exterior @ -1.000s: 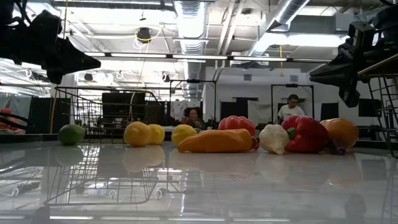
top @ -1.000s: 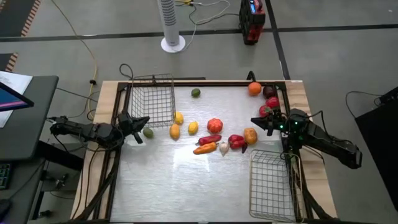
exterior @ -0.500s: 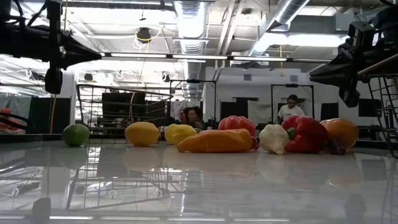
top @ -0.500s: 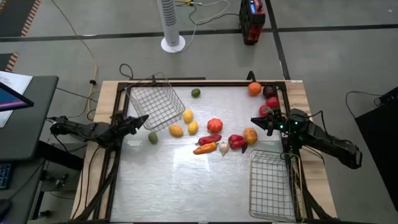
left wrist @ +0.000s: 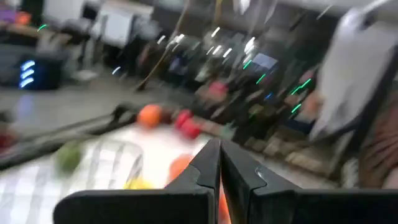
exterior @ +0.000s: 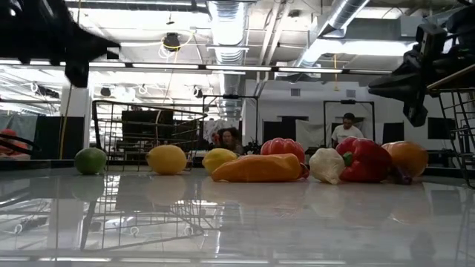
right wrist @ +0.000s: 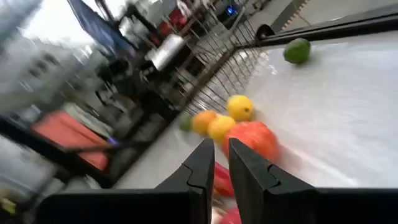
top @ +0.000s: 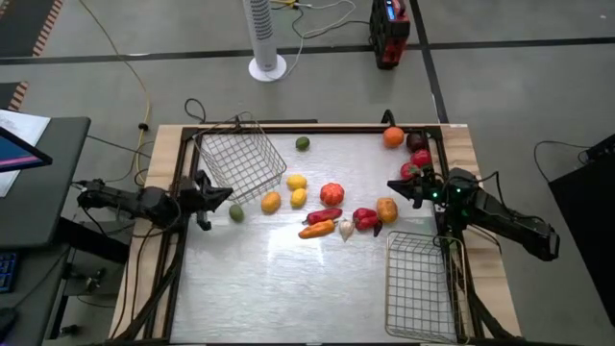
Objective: Sort produce into baskets
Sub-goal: Put the orange chili pepper into the top wire basket
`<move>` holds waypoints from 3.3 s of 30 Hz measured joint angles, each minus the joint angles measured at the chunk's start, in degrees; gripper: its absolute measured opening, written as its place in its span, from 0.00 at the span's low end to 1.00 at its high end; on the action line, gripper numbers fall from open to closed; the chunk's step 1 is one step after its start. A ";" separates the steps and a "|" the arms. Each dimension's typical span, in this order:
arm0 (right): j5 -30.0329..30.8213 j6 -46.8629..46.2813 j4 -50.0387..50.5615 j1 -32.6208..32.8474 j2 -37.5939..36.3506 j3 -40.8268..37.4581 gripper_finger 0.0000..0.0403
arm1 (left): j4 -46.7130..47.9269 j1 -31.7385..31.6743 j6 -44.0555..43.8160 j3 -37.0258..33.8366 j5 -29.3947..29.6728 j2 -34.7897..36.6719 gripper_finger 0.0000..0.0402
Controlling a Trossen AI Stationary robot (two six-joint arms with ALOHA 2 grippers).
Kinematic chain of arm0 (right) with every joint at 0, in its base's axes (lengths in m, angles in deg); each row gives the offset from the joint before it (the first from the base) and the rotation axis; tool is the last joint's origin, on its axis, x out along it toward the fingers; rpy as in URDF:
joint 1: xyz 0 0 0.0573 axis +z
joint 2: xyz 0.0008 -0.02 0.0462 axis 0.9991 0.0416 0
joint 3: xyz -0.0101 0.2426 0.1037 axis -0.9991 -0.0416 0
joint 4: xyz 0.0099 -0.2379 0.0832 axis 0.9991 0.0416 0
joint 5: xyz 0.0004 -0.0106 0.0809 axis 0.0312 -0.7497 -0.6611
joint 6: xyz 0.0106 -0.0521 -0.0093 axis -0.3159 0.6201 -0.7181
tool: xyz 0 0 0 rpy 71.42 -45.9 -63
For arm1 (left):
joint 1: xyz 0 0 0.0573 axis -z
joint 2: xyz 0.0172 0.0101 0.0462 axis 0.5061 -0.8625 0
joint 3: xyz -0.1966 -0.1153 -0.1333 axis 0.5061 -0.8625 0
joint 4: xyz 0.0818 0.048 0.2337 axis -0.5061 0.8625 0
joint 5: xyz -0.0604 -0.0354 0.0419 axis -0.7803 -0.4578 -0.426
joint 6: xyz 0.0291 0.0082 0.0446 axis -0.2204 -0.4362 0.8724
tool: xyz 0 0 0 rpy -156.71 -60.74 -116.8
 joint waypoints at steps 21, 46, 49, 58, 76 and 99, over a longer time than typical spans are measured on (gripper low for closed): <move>8.95 -14.62 -37.63 2.67 19.18 7.12 0.19 | -18.15 -0.01 -5.79 14.87 -3.71 -29.46 0.00; 1.70 -8.35 -40.63 8.86 47.12 26.44 0.19 | -22.42 -3.02 -28.12 23.45 -1.84 -48.92 0.00; -0.67 -7.54 -38.86 8.86 50.08 29.09 0.19 | -18.63 -6.08 -28.13 27.08 -8.53 -50.49 0.00; -14.87 -7.49 -36.23 6.96 57.75 33.04 0.19 | 5.71 -10.52 -23.66 43.87 -17.54 -62.01 0.00; -15.16 14.94 -0.48 9.01 57.74 46.02 0.23 | 23.41 -8.85 -25.13 62.16 -27.38 -84.36 0.35; -10.37 18.64 12.87 11.18 48.23 46.28 0.26 | 41.25 -7.99 -28.05 76.12 -22.56 -96.41 0.35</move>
